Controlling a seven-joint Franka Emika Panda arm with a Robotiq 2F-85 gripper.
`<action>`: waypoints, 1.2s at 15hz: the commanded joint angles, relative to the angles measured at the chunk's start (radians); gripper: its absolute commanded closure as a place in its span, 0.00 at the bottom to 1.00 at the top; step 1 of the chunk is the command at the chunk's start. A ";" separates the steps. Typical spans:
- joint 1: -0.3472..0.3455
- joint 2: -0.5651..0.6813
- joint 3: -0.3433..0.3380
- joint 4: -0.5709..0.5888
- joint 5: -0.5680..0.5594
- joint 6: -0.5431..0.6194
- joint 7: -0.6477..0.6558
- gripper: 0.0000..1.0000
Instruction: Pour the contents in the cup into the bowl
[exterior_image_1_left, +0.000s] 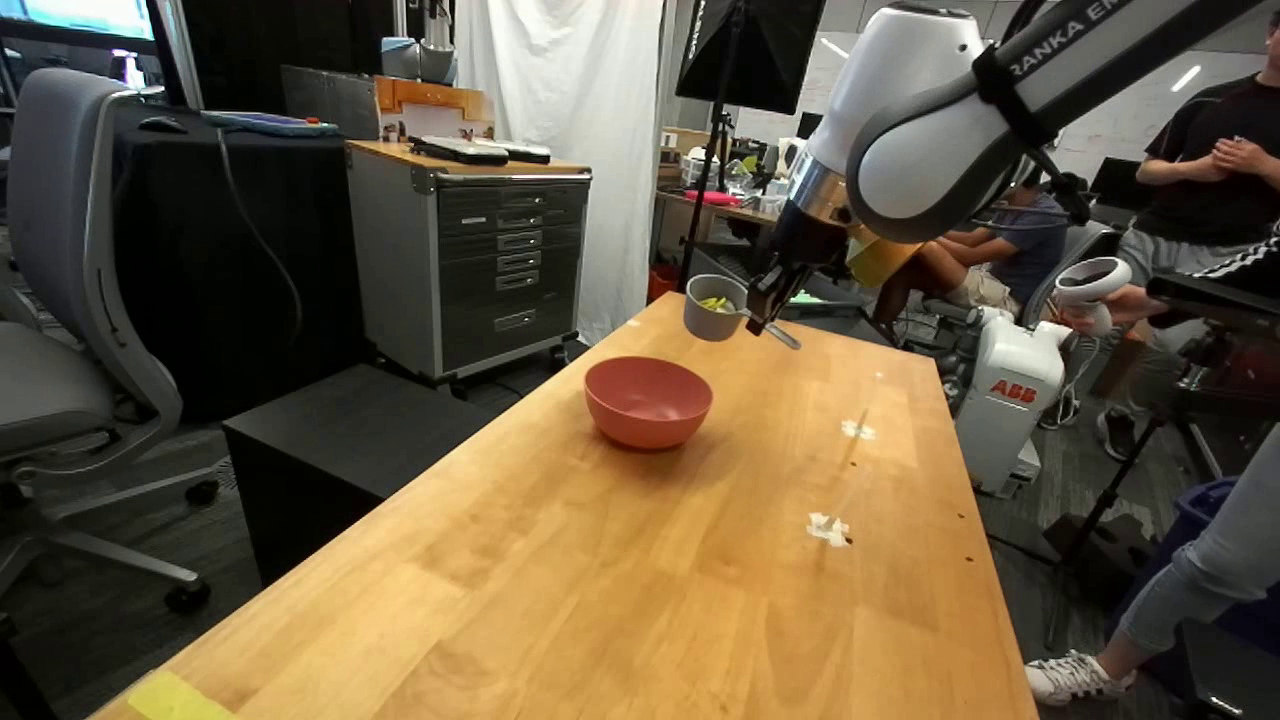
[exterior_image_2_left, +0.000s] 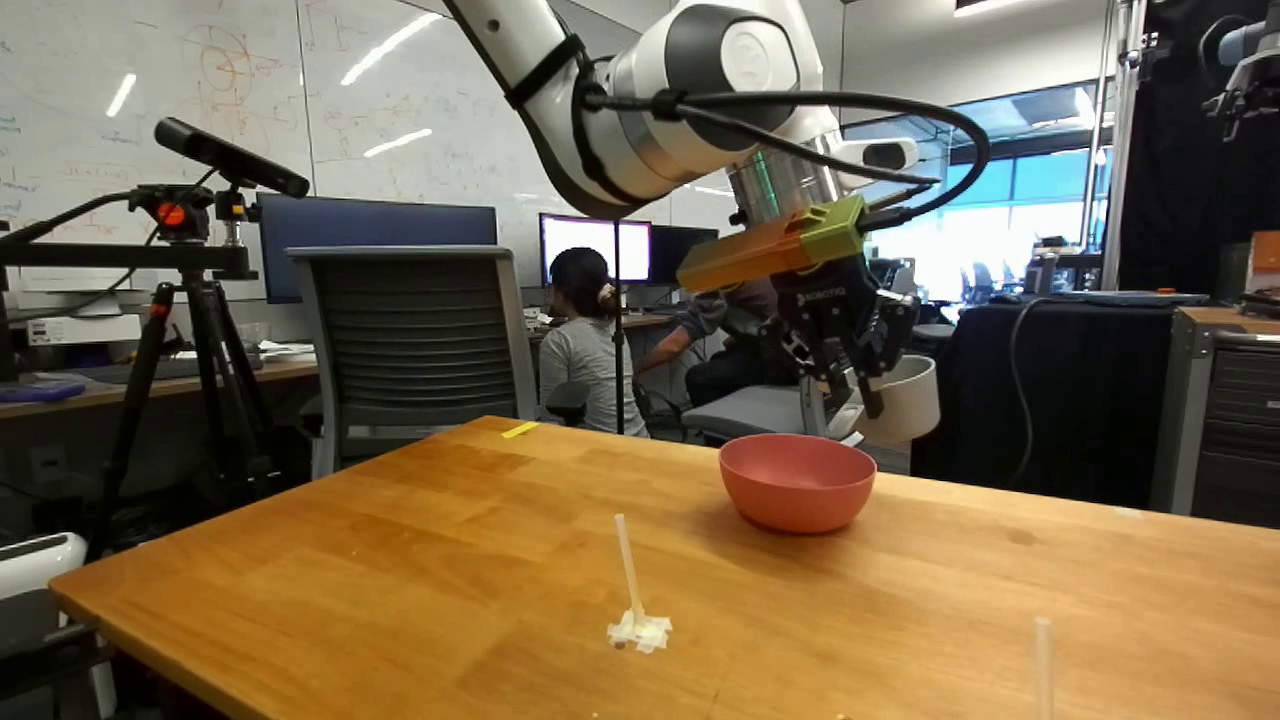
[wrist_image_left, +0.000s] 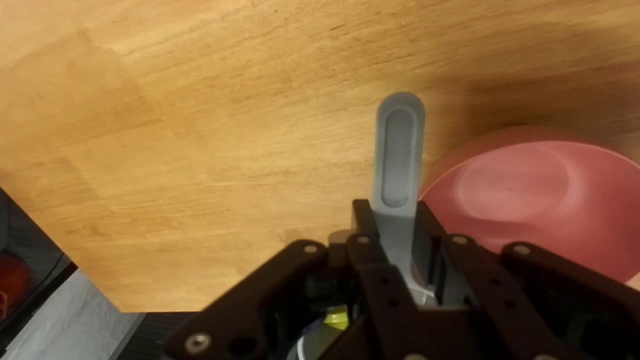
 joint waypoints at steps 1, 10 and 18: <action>0.064 0.039 -0.055 0.044 -0.077 0.009 0.073 0.89; 0.206 0.067 -0.173 0.034 -0.263 0.030 0.254 0.88; 0.335 0.115 -0.303 0.038 -0.468 0.073 0.457 0.89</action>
